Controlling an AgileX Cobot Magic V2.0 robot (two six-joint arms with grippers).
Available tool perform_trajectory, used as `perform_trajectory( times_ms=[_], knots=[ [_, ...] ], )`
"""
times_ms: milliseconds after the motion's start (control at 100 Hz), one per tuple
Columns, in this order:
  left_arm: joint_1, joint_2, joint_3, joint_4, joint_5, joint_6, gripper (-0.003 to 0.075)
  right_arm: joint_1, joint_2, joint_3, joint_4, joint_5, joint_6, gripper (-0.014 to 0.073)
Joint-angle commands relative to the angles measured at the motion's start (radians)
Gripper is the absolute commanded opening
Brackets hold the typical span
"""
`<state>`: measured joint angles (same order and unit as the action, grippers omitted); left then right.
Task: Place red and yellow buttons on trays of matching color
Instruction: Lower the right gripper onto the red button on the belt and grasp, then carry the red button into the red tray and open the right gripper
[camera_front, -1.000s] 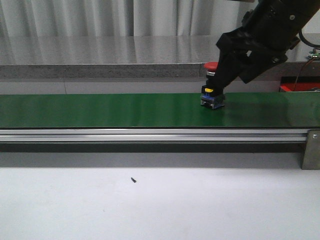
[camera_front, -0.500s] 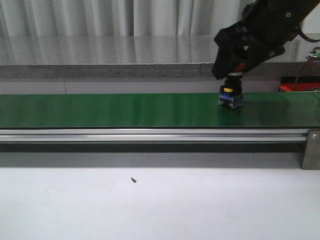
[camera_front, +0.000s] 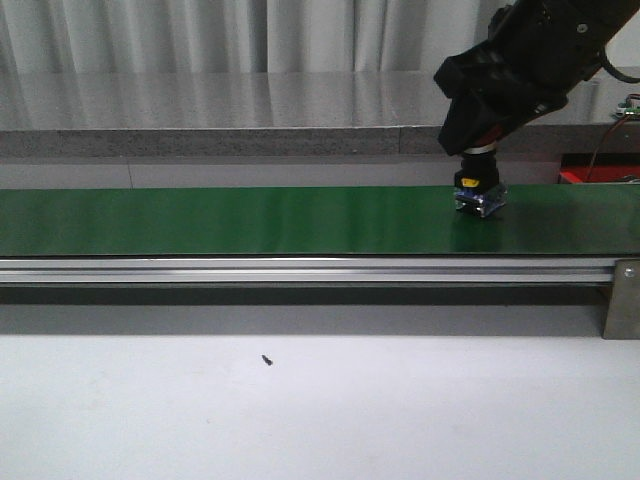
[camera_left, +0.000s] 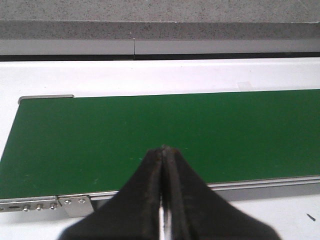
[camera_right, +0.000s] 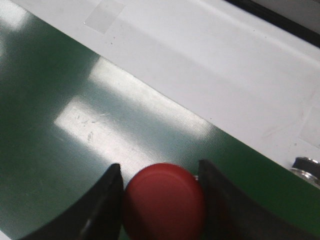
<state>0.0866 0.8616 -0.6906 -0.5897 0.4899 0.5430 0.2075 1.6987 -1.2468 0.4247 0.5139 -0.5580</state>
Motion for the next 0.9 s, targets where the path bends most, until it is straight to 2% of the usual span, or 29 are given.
perform_trajectory(
  times_ms=[0,230,430,610,890],
  knots=[
    [-0.004,-0.011,-0.026,-0.030,-0.041,0.000,-0.0020,-0.043,-0.050,-0.058,0.013,0.003,0.016,0.0245],
    [-0.004,-0.011,-0.026,-0.030,-0.038,0.000,-0.0020,-0.218,-0.073,-0.175,0.041,0.132,0.028,0.0245],
    [-0.004,-0.011,-0.026,-0.030,-0.038,0.000,-0.0020,-0.405,-0.094,-0.230,0.064,0.169,0.028,0.0246],
    [-0.004,-0.011,-0.026,-0.030,-0.038,0.000,-0.0020,-0.587,-0.082,-0.239,0.139,0.177,-0.002,0.0246],
    [-0.004,-0.011,-0.026,-0.030,-0.067,0.000,-0.0020,-0.756,0.027,-0.239,0.334,0.149,-0.135,0.0246]
  ],
)
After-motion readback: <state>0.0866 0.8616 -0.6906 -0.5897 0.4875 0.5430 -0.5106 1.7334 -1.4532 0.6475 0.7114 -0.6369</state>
